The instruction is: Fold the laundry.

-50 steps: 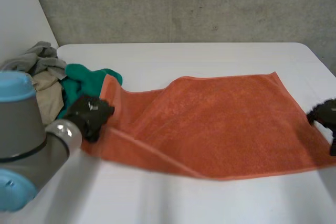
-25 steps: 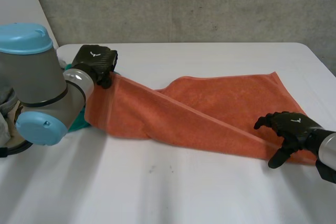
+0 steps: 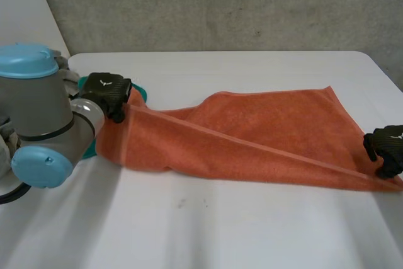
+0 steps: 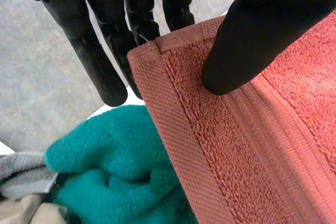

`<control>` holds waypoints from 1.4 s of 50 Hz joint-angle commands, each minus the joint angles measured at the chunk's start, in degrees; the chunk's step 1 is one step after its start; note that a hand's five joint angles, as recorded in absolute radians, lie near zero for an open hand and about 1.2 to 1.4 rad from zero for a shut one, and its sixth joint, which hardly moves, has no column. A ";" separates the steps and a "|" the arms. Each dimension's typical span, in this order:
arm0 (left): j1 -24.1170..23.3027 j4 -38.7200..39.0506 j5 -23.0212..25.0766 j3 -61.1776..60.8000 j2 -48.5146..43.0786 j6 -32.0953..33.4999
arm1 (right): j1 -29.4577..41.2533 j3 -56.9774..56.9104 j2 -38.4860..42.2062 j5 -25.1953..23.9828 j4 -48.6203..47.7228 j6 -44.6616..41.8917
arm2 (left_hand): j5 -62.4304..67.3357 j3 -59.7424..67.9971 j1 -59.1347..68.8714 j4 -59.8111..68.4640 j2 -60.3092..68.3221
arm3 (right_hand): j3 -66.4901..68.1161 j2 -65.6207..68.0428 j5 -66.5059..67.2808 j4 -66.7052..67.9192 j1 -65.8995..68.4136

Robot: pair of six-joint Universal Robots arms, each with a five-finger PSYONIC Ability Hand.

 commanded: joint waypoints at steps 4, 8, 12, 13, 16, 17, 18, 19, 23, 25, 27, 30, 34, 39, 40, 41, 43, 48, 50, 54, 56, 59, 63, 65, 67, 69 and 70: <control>0.94 0.18 -0.01 -3.39 2.38 0.03 | -0.43 -1.30 1.48 0.04 4.79 -0.80 | 14.23 11.60 13.56 11.17 11.30 | 5.14 5.45 6.98 5.19 13.09; 1.56 0.09 -0.10 -3.57 2.82 0.03 | -1.40 -1.83 1.31 -0.40 8.40 -0.98 | 14.23 11.60 13.56 11.17 11.30 | -3.76 -3.45 -1.92 -3.71 4.19; 1.64 0.00 -0.10 -3.65 2.73 0.03 | -1.58 -1.83 1.13 -0.49 9.98 -1.06 | 14.23 11.60 13.56 11.17 11.30 | -7.48 -7.18 -5.64 -7.44 0.46; 1.73 0.00 -0.10 -3.65 2.73 0.03 | -1.58 -1.83 1.04 -0.49 9.99 -1.06 | 14.23 11.60 13.56 11.17 11.30 | -7.82 -7.51 -5.98 -7.77 0.13; 1.82 0.00 -0.10 -3.74 2.73 0.03 | -1.66 -1.75 0.87 -0.49 10.07 -0.98 | 14.23 11.60 13.56 11.17 11.30 | -12.69 -12.39 -10.85 -12.65 -4.74; 1.82 0.00 -0.10 -3.74 2.65 0.03 | -1.66 -1.57 0.87 -0.66 10.07 -0.98 | 14.23 11.60 13.56 11.17 11.30 | -13.03 -12.73 -11.19 -12.99 -5.09; 1.82 0.00 -0.10 -3.74 2.64 0.03 | -1.66 -1.57 0.87 -0.75 10.07 -0.98 | 14.23 11.60 13.56 11.17 11.30 | -13.04 -12.73 -11.19 -12.99 -5.09; 1.91 0.00 -0.10 -3.74 2.56 0.03 | -1.66 -1.48 0.87 -0.93 9.99 -0.98 | 14.23 11.60 13.56 11.17 11.30 | -12.87 -12.56 -11.03 -12.82 -4.92; 2.17 0.00 -0.10 -3.92 2.47 0.03 | -1.49 -1.48 0.96 -0.84 9.55 -1.06 | 14.23 11.60 13.56 11.17 11.30 | -11.70 -11.39 -9.85 -11.65 -3.75; 2.26 0.00 -0.10 -3.92 2.47 0.03 | -1.49 -1.48 1.04 -1.01 9.02 -1.15 | 14.23 11.60 13.56 11.17 11.30 | -9.01 -8.71 -7.17 -8.97 -1.06; 2.26 0.00 -0.10 -4.01 2.38 0.03 | -1.49 -1.66 1.57 -1.28 8.49 -1.15 | 14.23 11.60 13.56 11.17 11.30 | -2.15 -1.85 -0.31 -2.11 5.79; 2.26 -0.35 -0.10 -4.09 2.47 0.03 | -1.49 -1.92 1.84 -1.37 7.09 -1.24 | 14.23 11.60 13.56 11.17 11.30 | 25.42 25.73 27.27 25.47 33.37; 2.08 -0.79 0.08 -5.93 2.91 0.03 | -1.75 -2.36 1.22 -1.19 6.91 -2.03 | 14.23 11.60 13.56 11.17 11.30 | 25.42 25.73 27.27 25.47 33.37; 1.91 -3.24 0.52 -11.38 7.47 0.91 | -3.41 -1.40 -3.68 -1.02 9.97 -7.37 | 14.23 11.60 13.56 11.17 11.30 | 25.42 25.73 27.27 25.47 33.37; 1.82 -3.86 0.61 -12.78 8.61 1.43 | -3.86 -1.13 -4.83 -0.93 11.29 -8.87 | 14.23 11.60 13.56 11.17 11.30 | 25.42 25.73 27.27 25.47 33.37; 1.82 -4.65 0.69 -14.27 9.75 2.05 | -4.47 -0.78 -5.80 -0.93 12.96 -10.63 | 14.23 11.60 13.56 11.17 11.30 | 25.42 25.73 27.27 25.47 33.37; 1.56 -7.02 0.78 -19.11 12.92 4.94 | -7.35 0.01 -8.17 -0.93 18.73 -16.84 | 14.23 11.60 13.56 11.17 11.30 | 25.42 25.73 27.27 25.47 33.37; 2.17 -11.16 0.78 -27.73 18.28 13.46 | -12.38 1.24 -9.41 -1.54 28.52 -27.60 | 14.23 11.60 13.56 11.17 11.30 | 25.42 25.73 27.27 25.47 33.37; 2.78 -10.90 0.69 -29.67 19.95 15.67 | -12.91 1.16 -9.50 -2.24 29.93 -28.66 | 14.23 11.60 13.56 11.17 11.30 | 22.82 23.13 24.66 22.86 30.77; 4.10 -8.79 0.78 -28.36 20.84 15.50 | -11.95 1.07 -9.59 -4.78 26.35 -21.75 | 14.23 11.60 13.56 11.17 11.30 | -14.94 -14.63 -13.10 -14.89 -6.99; 4.02 -7.21 0.96 -26.87 20.49 14.80 | -10.72 1.07 -9.50 -5.76 24.23 -17.87 | 14.23 11.60 13.56 11.17 11.30 | -21.26 -20.95 -19.42 -21.21 -13.31; 3.58 -3.52 1.57 -23.18 19.70 11.82 | -8.96 1.24 -9.33 -8.39 20.02 -10.22 | 14.23 11.60 13.56 11.17 11.30 | -24.13 -23.83 -22.29 -24.09 -16.19; 3.31 0.52 1.66 -17.73 15.14 6.37 | -7.91 1.86 -8.80 -10.50 15.88 -2.48 | 14.23 11.60 13.56 11.17 11.30 | -24.64 -24.34 -22.80 -24.60 -16.70; 2.44 1.49 1.22 -13.61 11.63 3.91 | -7.03 2.03 -8.45 -10.68 14.48 -0.46 | 14.23 11.60 13.56 11.17 11.30 | -24.64 -24.34 -22.80 -24.60 -16.70; 1.38 1.58 1.05 -11.05 9.51 2.93 | -4.92 2.30 -7.75 -10.42 12.45 0.95 | 14.23 11.60 13.56 11.17 11.30 | -24.48 -24.17 -22.63 -24.43 -16.53; 0.25 1.58 0.87 -7.89 6.71 2.41 | -3.86 2.56 -7.22 -10.25 11.31 0.96 | 14.23 11.60 13.56 11.17 11.30 | -23.97 -23.67 -22.13 -23.93 -16.03; -0.02 1.58 0.87 -7.09 5.91 2.40 | -3.25 2.82 -6.70 -9.98 10.35 0.87 | 14.23 11.60 13.56 11.17 11.30 | -23.30 -23.00 -21.46 -23.26 -15.36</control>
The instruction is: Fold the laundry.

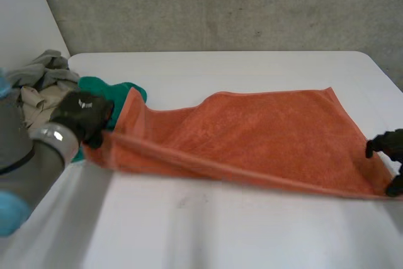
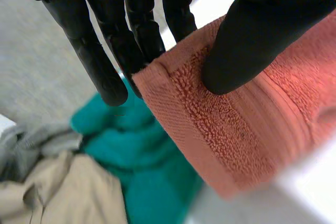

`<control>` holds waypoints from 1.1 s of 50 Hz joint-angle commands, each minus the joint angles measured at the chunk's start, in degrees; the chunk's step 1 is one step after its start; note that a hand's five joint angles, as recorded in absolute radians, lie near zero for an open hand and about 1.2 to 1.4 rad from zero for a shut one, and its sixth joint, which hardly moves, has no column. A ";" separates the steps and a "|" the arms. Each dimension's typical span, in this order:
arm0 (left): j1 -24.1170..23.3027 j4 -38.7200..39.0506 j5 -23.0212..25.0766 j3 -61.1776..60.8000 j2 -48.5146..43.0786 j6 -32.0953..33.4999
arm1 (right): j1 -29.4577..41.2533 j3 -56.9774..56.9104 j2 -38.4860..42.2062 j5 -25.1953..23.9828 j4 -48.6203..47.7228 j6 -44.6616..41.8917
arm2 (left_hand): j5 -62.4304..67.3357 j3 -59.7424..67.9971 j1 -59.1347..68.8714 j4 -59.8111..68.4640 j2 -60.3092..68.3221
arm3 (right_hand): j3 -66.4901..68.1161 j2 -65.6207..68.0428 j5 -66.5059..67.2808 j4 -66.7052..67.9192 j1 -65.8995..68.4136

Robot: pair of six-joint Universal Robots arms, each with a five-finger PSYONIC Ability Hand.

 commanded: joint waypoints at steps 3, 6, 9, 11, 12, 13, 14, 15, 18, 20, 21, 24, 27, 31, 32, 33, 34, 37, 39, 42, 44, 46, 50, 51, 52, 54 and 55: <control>-3.59 1.69 -1.78 12.58 -10.99 -4.56 | 4.16 1.08 3.44 0.57 -6.01 3.67 | 14.23 11.59 13.55 11.17 11.30 | 3.14 2.89 3.19 3.22 6.39; -3.59 1.95 -3.01 13.56 -12.32 -4.56 | 4.25 0.99 5.20 1.62 -6.27 3.49 | 14.23 11.59 13.55 11.17 11.30 | 4.48 4.23 4.54 4.56 7.73; -3.32 2.13 -3.98 14.79 -14.25 -4.47 | 4.16 0.81 5.99 2.68 -6.63 2.71 | 14.23 11.59 13.55 11.17 11.30 | 6.00 5.75 6.05 6.08 9.25; -3.32 2.21 -4.51 15.75 -15.31 -4.38 | 4.07 0.90 6.34 2.85 -7.15 1.74 | 14.23 11.59 13.55 11.17 11.30 | 6.33 6.09 6.39 6.42 9.58; -3.32 2.21 -4.68 16.11 -15.66 -4.30 | 4.07 0.90 6.52 2.85 -7.33 1.48 | 14.23 11.59 13.55 11.17 11.30 | 6.67 6.42 6.73 6.75 9.92; -3.24 2.21 -4.77 16.46 -16.01 -4.29 | 4.07 0.90 6.70 2.85 -7.42 1.21 | 14.23 11.59 13.55 11.17 11.30 | 6.67 6.42 6.73 6.75 9.92; -3.06 2.30 -5.12 17.16 -16.80 -4.29 | 4.07 0.90 6.87 2.94 -7.42 0.95 | 14.23 11.59 13.55 11.17 11.30 | 6.84 6.59 6.90 6.92 10.09; -2.97 2.30 -5.21 17.51 -17.15 -4.29 | 4.07 0.90 7.22 2.94 -7.42 0.60 | 14.23 11.59 13.55 11.17 11.30 | 6.84 6.59 6.90 6.92 10.09; -2.80 2.30 -5.65 18.30 -18.20 -4.21 | 3.98 0.90 7.31 2.85 -7.42 0.07 | 14.23 11.59 13.55 11.17 11.30 | 6.84 6.59 6.90 6.92 10.09; -2.80 2.30 -5.92 18.57 -18.38 -4.21 | 3.98 0.81 7.31 2.85 -7.68 -0.02 | 14.23 11.59 13.55 11.17 11.30 | 6.84 6.59 6.90 6.92 10.09; -2.71 2.30 -5.92 18.57 -18.47 -4.21 | 3.98 0.81 7.31 2.77 -7.86 -0.11 | 14.23 11.59 13.55 11.17 11.30 | 6.84 6.59 6.90 6.92 10.09; -2.71 2.30 -6.09 18.48 -18.47 -4.21 | 3.98 0.64 7.66 2.85 -8.82 -0.46 | 14.23 11.59 13.55 11.17 11.30 | 7.34 7.09 7.40 7.42 10.59; -2.62 2.30 -6.09 17.96 -18.39 -4.21 | 3.98 0.55 8.45 2.85 -10.31 -0.72 | 14.23 11.59 13.55 11.17 11.30 | 12.20 11.96 12.26 12.29 15.45; -2.71 2.30 -6.18 17.69 -18.30 -4.47 | 3.90 0.29 10.03 2.94 -11.72 -1.07 | 14.23 11.59 13.55 11.17 11.30 | 24.73 24.48 24.79 24.81 27.98; -2.71 2.30 -6.18 17.69 -18.30 -4.64 | 3.90 0.11 10.30 2.94 -11.99 -1.16 | 14.23 11.59 13.55 11.17 11.30 | 32.83 32.58 32.89 32.91 36.08; -2.62 2.21 -6.27 17.52 -18.21 -4.65 | 3.90 0.02 10.56 2.94 -12.16 -1.25 | 14.23 11.59 13.55 11.17 11.30 | 41.74 41.49 41.79 41.82 44.99; -2.62 2.13 -6.27 17.08 -18.12 -4.65 | 3.98 -0.24 11.00 3.11 -12.43 -1.43 | 14.23 11.59 13.55 11.17 11.30 | 51.09 50.85 51.15 51.18 54.34; -2.53 1.86 -6.27 15.94 -18.12 -4.65 | 3.98 -0.68 11.36 3.73 -12.43 -2.22 | 14.23 11.59 13.55 11.17 11.30 | 51.19 50.94 51.24 51.27 54.44; -2.62 1.69 -6.18 14.97 -17.86 -4.56 | 3.90 -0.77 11.18 3.91 -12.08 -3.36 | 14.23 11.59 13.55 11.17 11.30 | 51.19 50.94 51.24 51.27 54.44; -2.80 1.34 -6.01 11.38 -15.85 -4.21 | 3.46 -0.68 10.39 4.34 -11.47 -4.85 | 14.23 11.59 13.55 11.17 11.30 | 51.19 50.94 51.24 51.27 54.44; -2.80 0.81 -5.83 9.35 -13.65 -4.03 | 2.93 -0.59 9.60 4.43 -10.41 -5.47 | 14.23 11.59 13.55 11.17 11.30 | 51.19 50.94 51.24 51.27 54.44; -2.88 -0.24 -5.30 5.49 -9.87 -3.68 | 1.97 -0.59 6.55 4.52 -6.92 -7.30 | 14.23 11.59 13.55 11.17 11.30 | 51.19 50.94 51.24 51.27 54.44; -3.06 -3.40 -4.34 -1.19 -4.25 -1.05 | -1.10 -0.77 2.49 4.61 3.44 -14.66 | 14.23 11.59 13.55 11.17 11.30 | 51.19 50.94 51.24 51.27 54.44; -3.06 -4.37 -4.07 -2.60 -3.02 0.00 | -2.16 -0.77 1.87 4.61 5.66 -16.61 | 14.23 11.59 13.55 11.17 11.30 | 51.19 50.94 51.24 51.27 54.44; -3.06 -5.42 -3.72 -4.00 -1.87 1.32 | -3.56 -0.77 1.17 4.61 8.20 -18.98 | 14.23 11.59 13.55 11.17 11.30 | 51.19 50.94 51.24 51.27 54.44; -2.71 -9.20 -2.67 -8.75 1.47 5.80 | -6.20 -0.77 0.29 4.96 14.18 -24.87 | 14.23 11.59 13.55 11.17 11.30 | 51.19 50.94 51.24 51.27 54.44; -2.71 -10.43 -2.32 -10.07 2.26 7.20 | -7.08 -0.77 -0.07 5.14 16.20 -26.81 | 14.23 11.59 13.55 11.17 11.30 | 51.19 50.94 51.24 51.27 54.44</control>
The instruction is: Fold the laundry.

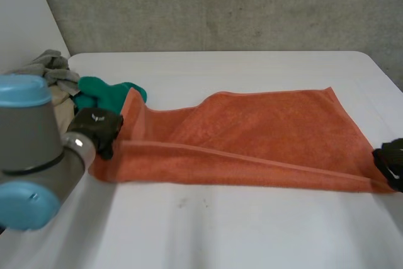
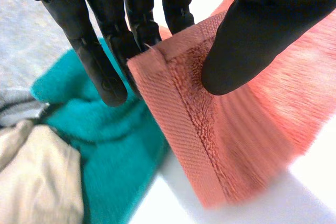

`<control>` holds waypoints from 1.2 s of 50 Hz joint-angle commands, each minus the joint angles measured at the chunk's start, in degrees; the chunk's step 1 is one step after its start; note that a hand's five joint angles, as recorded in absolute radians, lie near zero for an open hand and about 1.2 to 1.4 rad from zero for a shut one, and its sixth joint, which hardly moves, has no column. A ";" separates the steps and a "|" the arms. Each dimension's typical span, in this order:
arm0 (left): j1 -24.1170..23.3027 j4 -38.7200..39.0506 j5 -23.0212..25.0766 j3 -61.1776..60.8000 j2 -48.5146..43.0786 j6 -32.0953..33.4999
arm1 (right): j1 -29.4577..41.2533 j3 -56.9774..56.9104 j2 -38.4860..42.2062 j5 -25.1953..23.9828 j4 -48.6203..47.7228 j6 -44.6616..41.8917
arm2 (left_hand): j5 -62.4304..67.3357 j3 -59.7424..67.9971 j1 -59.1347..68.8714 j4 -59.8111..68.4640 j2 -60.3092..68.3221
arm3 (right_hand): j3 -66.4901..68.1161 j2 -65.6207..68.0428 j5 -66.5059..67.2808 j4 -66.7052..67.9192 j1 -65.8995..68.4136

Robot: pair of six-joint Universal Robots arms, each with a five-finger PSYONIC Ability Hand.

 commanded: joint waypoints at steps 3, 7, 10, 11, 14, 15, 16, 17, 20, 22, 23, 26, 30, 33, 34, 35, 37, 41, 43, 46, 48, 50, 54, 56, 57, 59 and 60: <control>0.08 -12.07 3.68 -15.80 10.73 12.90 | -8.79 0.30 -5.19 2.43 22.65 -21.43 | 14.24 11.59 13.56 11.17 11.30 | 12.27 12.62 13.23 11.95 22.72; -0.36 -13.40 4.73 -17.83 11.17 13.70 | -9.14 -0.05 -5.10 3.93 25.38 -24.35 | 14.24 11.59 13.56 11.17 11.30 | 12.27 12.62 13.23 11.95 22.72; 0.42 -12.34 4.82 -16.96 10.56 13.70 | -8.62 -1.19 -4.66 2.88 22.67 -22.42 | 14.24 11.59 13.56 11.17 11.30 | 12.27 12.62 13.23 11.95 22.72; 0.60 -10.25 4.91 -15.04 9.77 13.52 | -7.48 -1.89 -4.23 2.01 20.14 -20.67 | 14.24 11.59 13.56 11.17 11.30 | 12.27 12.62 13.23 11.95 22.72; 0.34 -3.84 4.30 -10.82 6.88 12.21 | -2.83 -3.30 -2.82 -1.15 12.58 -12.52 | 14.24 11.59 13.56 11.17 11.30 | -16.74 -16.39 -15.77 -17.05 -6.28; 0.34 -3.03 4.21 -10.37 6.52 11.85 | -1.86 -3.30 -2.90 -2.30 10.29 -10.04 | 14.24 11.59 13.56 11.17 11.30 | -21.77 -21.42 -20.81 -22.08 -11.32; 0.34 -1.11 4.21 -8.71 5.55 10.72 | -1.33 -3.22 -2.82 -3.00 8.70 -8.19 | 14.24 11.59 13.56 11.17 11.30 | -23.65 -23.30 -22.69 -23.97 -13.20; 0.34 -0.31 4.21 -7.65 5.20 10.01 | -0.62 -2.87 -2.90 -4.40 5.90 -4.34 | 14.24 11.59 13.56 11.17 11.30 | -27.50 -27.15 -26.54 -27.82 -17.05; 0.51 1.28 4.12 -3.44 4.32 6.86 | -0.53 -2.07 -2.82 -6.00 2.45 1.05 | 14.24 11.59 13.56 11.17 11.30 | -37.62 -37.28 -36.66 -37.94 -27.17; 0.60 1.55 4.21 -1.67 3.62 5.00 | -0.62 -0.93 -2.90 -7.14 0.52 5.17 | 14.24 11.59 13.56 11.17 11.30 | -41.16 -40.81 -40.19 -41.47 -30.70; 0.60 1.63 4.21 -0.62 2.92 4.13 | -0.62 -0.76 -2.90 -7.49 0.07 6.40 | 14.24 11.59 13.56 11.17 11.30 | -41.83 -41.48 -40.87 -42.15 -31.38; -0.19 1.64 4.12 2.64 -0.07 1.40 | -0.53 0.30 -2.82 -8.81 -0.98 9.40 | 14.24 11.59 13.56 11.17 11.30 | -45.70 -45.35 -44.74 -46.02 -35.25; -0.54 1.64 4.03 5.72 -2.45 -0.89 | -0.53 1.44 -2.55 -9.69 -1.07 10.37 | 14.24 11.59 13.56 11.17 11.30 | -46.72 -46.37 -45.75 -47.03 -36.27; -0.54 1.99 4.03 7.47 -5.17 -1.86 | -0.53 2.32 -2.29 -9.78 -1.07 10.37 | 14.24 11.59 13.56 11.17 11.30 | -46.04 -45.69 -45.08 -46.36 -35.59; -0.63 2.07 3.77 8.09 -5.87 -2.03 | -0.53 2.50 -2.20 -9.78 -1.07 10.37 | 14.24 11.59 13.56 11.17 11.30 | -46.04 -45.69 -45.08 -46.36 -35.59; -0.54 2.25 3.51 9.14 -7.19 -2.12 | -0.53 2.67 -2.03 -9.78 -1.16 10.37 | 14.24 11.59 13.56 11.17 11.30 | -46.04 -45.69 -45.08 -46.36 -35.59; -0.63 2.34 3.15 10.11 -8.34 -2.12 | -0.53 2.94 -1.32 -9.78 -1.16 10.37 | 14.24 11.59 13.56 11.17 11.30 | -45.87 -45.53 -44.91 -46.19 -35.42; -0.45 3.04 2.54 12.75 -11.15 -2.12 | -0.53 3.20 -0.44 -9.78 -0.98 10.37 | 14.24 11.59 13.56 11.17 11.30 | -45.87 -45.53 -44.91 -46.19 -35.42; -0.28 3.39 2.27 14.50 -12.73 -2.04 | -0.53 3.55 -0.18 -9.86 -0.90 10.37 | 14.24 11.59 13.56 11.17 11.30 | -45.87 -45.53 -44.91 -46.19 -35.42; 0.16 3.66 2.19 16.26 -14.14 -1.86 | -0.53 4.08 -0.18 -9.87 -0.98 10.28 | 14.24 11.59 13.56 11.17 11.30 | -45.87 -45.53 -44.91 -46.19 -35.42; 0.34 3.66 2.19 17.14 -14.67 -1.86 | -0.53 4.26 0.00 -9.87 -0.98 10.28 | 14.24 11.59 13.56 11.17 11.30 | -45.54 -45.19 -44.57 -45.85 -35.09; 0.43 3.83 2.19 18.19 -15.28 -1.77 | -0.53 4.34 0.08 -9.87 -1.07 10.11 | 14.24 11.59 13.56 11.17 11.30 | -45.20 -44.86 -44.24 -45.52 -34.75; 0.51 4.88 1.75 19.08 -15.99 -1.77 | -0.62 4.08 0.70 -9.87 -1.33 9.93 | 14.24 11.59 13.56 11.17 11.30 | -44.70 -44.35 -43.73 -45.01 -34.25; 0.51 5.50 1.40 19.08 -15.99 -1.68 | -0.53 3.73 1.84 -9.78 -1.95 9.93 | 14.24 11.59 13.56 11.17 11.30 | -44.36 -44.01 -43.40 -44.68 -33.91; 0.51 5.76 1.22 19.08 -15.99 -1.68 | -0.53 3.73 2.02 -9.69 -2.30 9.93 | 14.24 11.59 13.56 11.17 11.30 | -44.36 -44.01 -43.40 -44.68 -33.91; 0.60 5.94 1.04 19.08 -16.08 -1.60 | -0.44 3.55 2.46 -9.60 -3.26 9.76 | 14.24 11.59 13.56 11.17 11.30 | -43.36 -43.01 -42.40 -43.68 -32.91; 0.69 5.94 1.04 18.99 -16.08 -1.60 | -0.35 3.55 2.54 -9.60 -3.70 9.76 | 14.24 11.59 13.56 11.17 11.30 | -42.69 -42.34 -41.72 -43.00 -32.23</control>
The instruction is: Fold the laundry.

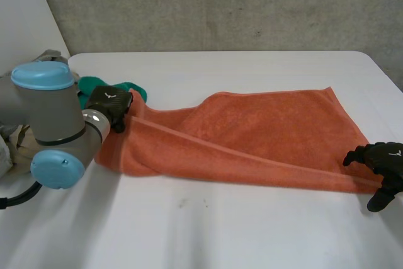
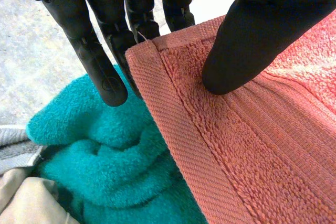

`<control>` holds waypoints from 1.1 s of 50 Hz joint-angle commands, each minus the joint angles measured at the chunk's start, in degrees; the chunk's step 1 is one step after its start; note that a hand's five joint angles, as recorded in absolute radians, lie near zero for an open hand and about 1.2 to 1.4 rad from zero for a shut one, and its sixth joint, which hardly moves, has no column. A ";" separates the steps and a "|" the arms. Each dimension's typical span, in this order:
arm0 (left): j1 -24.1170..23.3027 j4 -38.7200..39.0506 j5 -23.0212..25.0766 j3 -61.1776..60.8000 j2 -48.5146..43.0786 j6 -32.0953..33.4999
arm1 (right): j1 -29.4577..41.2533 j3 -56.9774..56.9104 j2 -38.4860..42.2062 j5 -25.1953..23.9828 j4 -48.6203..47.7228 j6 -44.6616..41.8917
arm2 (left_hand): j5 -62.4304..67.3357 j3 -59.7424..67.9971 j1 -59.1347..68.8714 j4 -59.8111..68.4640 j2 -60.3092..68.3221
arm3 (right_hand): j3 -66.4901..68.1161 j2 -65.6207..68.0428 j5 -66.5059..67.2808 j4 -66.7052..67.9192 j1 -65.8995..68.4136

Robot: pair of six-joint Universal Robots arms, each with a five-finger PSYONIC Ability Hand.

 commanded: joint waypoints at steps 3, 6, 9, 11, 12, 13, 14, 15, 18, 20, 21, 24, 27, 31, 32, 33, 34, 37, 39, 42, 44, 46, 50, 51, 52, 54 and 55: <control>0.18 1.36 -0.90 -0.33 -0.09 0.17 | 0.32 -0.96 2.87 0.40 -4.11 -0.32 | 14.23 11.58 13.55 11.16 11.30 | 3.32 3.18 4.48 4.48 6.37; 0.18 1.36 -0.99 -0.59 -0.09 0.17 | 0.41 -1.49 4.19 0.75 -5.70 -0.41 | 14.23 11.58 13.55 11.16 11.30 | 4.83 4.69 5.99 6.00 7.88; 0.09 1.27 -0.99 -0.77 -0.09 0.08 | 0.76 -2.46 5.78 1.01 -7.29 -0.15 | 14.23 11.58 13.55 11.16 11.30 | 6.01 5.87 7.18 7.18 9.06; 0.09 1.27 -0.99 -0.86 0.00 0.08 | 1.03 -3.07 6.66 1.28 -7.90 -0.15 | 14.23 11.58 13.55 11.16 11.30 | 7.52 7.38 8.68 8.68 10.57; 0.09 1.19 -0.99 -0.86 0.00 0.00 | 1.11 -3.16 6.92 1.45 -7.90 -0.15 | 14.23 11.58 13.55 11.16 11.30 | 8.86 8.72 10.02 10.03 11.91; 0.09 1.19 -1.08 -0.95 0.00 0.00 | 1.11 -3.34 7.10 1.63 -7.90 -0.15 | 14.23 11.58 13.55 11.16 11.30 | 10.04 9.90 11.20 11.20 13.09; 0.09 1.10 -1.08 -0.95 0.00 0.00 | 1.11 -3.69 7.36 2.15 -7.99 -0.15 | 14.23 11.58 13.55 11.16 11.30 | 14.05 13.91 15.21 15.21 17.10; 0.18 1.10 -1.08 -1.03 0.00 0.00 | 1.11 -3.86 7.45 2.33 -7.99 -0.15 | 14.23 11.58 13.55 11.16 11.30 | 18.59 18.44 19.75 19.75 21.64; 0.18 1.10 -0.99 -1.74 0.09 0.00 | 1.20 -4.30 7.97 2.59 -8.08 -0.15 | 14.23 11.58 13.55 11.16 11.30 | 44.57 44.43 45.73 45.73 47.62; 0.09 1.10 -0.99 -2.00 0.18 0.00 | 1.20 -4.74 8.15 2.77 -8.08 -0.15 | 14.23 11.58 13.55 11.16 11.30 | 57.05 56.91 58.21 58.21 60.10; 0.01 0.93 -0.91 -2.52 0.35 0.00 | 1.11 -5.01 8.15 2.94 -7.99 -0.15 | 14.23 11.58 13.55 11.16 11.30 | 57.09 56.95 58.25 58.26 60.14; -0.17 0.75 -0.90 -3.76 0.70 0.08 | 0.68 -5.36 7.45 3.39 -7.73 0.03 | 14.23 11.58 13.55 11.16 11.30 | 57.09 56.95 58.25 58.26 60.14; -0.34 -0.48 -0.82 -7.00 2.72 0.35 | 0.50 -5.62 6.40 4.17 -7.47 -0.41 | 14.23 11.58 13.55 11.16 11.30 | 57.09 56.95 58.25 58.26 60.14; -0.52 -3.81 -0.12 -14.72 9.65 0.70 | 0.41 -6.24 1.75 5.05 -4.84 -1.02 | 14.23 11.58 13.55 11.16 11.30 | 57.09 56.95 58.25 58.26 60.14; -0.61 -4.52 -0.11 -16.31 10.71 0.87 | 0.32 -6.33 -0.44 5.40 -2.48 -2.24 | 14.23 11.58 13.55 11.16 11.30 | 57.09 56.95 58.25 58.26 60.14; -0.61 -5.31 -0.03 -18.16 12.20 1.22 | 0.24 -6.50 -1.24 5.41 -1.15 -3.21 | 14.23 11.58 13.55 11.16 11.30 | 57.09 56.95 58.25 58.26 60.14; -0.61 -5.93 0.06 -19.65 13.35 1.66 | -0.03 -6.59 -2.12 5.49 0.34 -4.27 | 14.23 11.58 13.55 11.16 11.30 | 57.09 56.95 58.25 58.26 60.14; -0.17 -8.39 0.06 -26.59 18.97 5.17 | -2.48 -7.21 -3.71 5.93 6.49 -9.54 | 14.23 11.58 13.55 11.16 11.30 | 57.09 56.95 58.25 58.26 60.14; -0.17 -10.67 0.06 -32.12 22.75 9.03 | -4.50 -7.38 -3.71 6.81 12.97 -15.22 | 14.23 11.58 13.55 11.16 11.30 | 57.09 56.95 58.25 58.26 60.14; -0.69 -13.75 -0.03 -37.41 25.92 11.94 | -6.26 -7.47 -3.45 10.22 21.76 -23.13 | 14.23 11.58 13.55 11.16 11.30 | 57.09 56.95 58.25 58.26 60.14; -1.22 -15.50 0.06 -40.92 28.02 12.39 | -7.23 -7.03 -3.45 13.04 25.48 -26.85 | 14.23 11.58 13.55 11.16 11.30 | 57.09 56.95 58.25 58.26 60.14; -1.66 -16.13 0.06 -42.42 29.17 12.39 | -8.64 -6.68 -3.62 16.21 29.61 -30.81 | 14.23 11.58 13.55 11.16 11.30 | 57.09 56.95 58.25 58.26 60.14; -2.63 -16.30 -0.03 -43.31 31.02 12.30 | -9.34 -6.85 -3.71 17.01 28.93 -31.53 | 14.23 11.58 13.55 11.16 11.30 | 57.09 56.95 58.25 58.26 60.14; -2.63 -15.96 -0.11 -43.05 31.20 12.30 | -9.34 -6.94 -3.71 16.57 28.31 -31.44 | 14.23 11.58 13.55 11.16 11.30 | 57.09 56.95 58.25 58.26 60.14; -2.46 -15.08 -0.11 -42.26 31.20 12.30 | -9.34 -7.12 -3.71 15.96 27.35 -31.17 | 14.23 11.58 13.55 11.16 11.30 | 57.09 56.95 58.25 58.26 60.14; -2.28 -13.76 -0.20 -41.03 31.11 12.21 | -8.73 -7.47 -3.63 14.11 24.10 -30.03 | 14.23 11.58 13.55 11.16 11.30 | 57.09 56.95 58.25 58.26 60.14; -2.28 -12.97 -0.20 -40.33 30.94 12.21 | -8.64 -7.64 -3.54 13.41 22.87 -29.25 | 14.23 11.58 13.55 11.16 11.30 | 57.09 56.95 58.25 58.26 60.14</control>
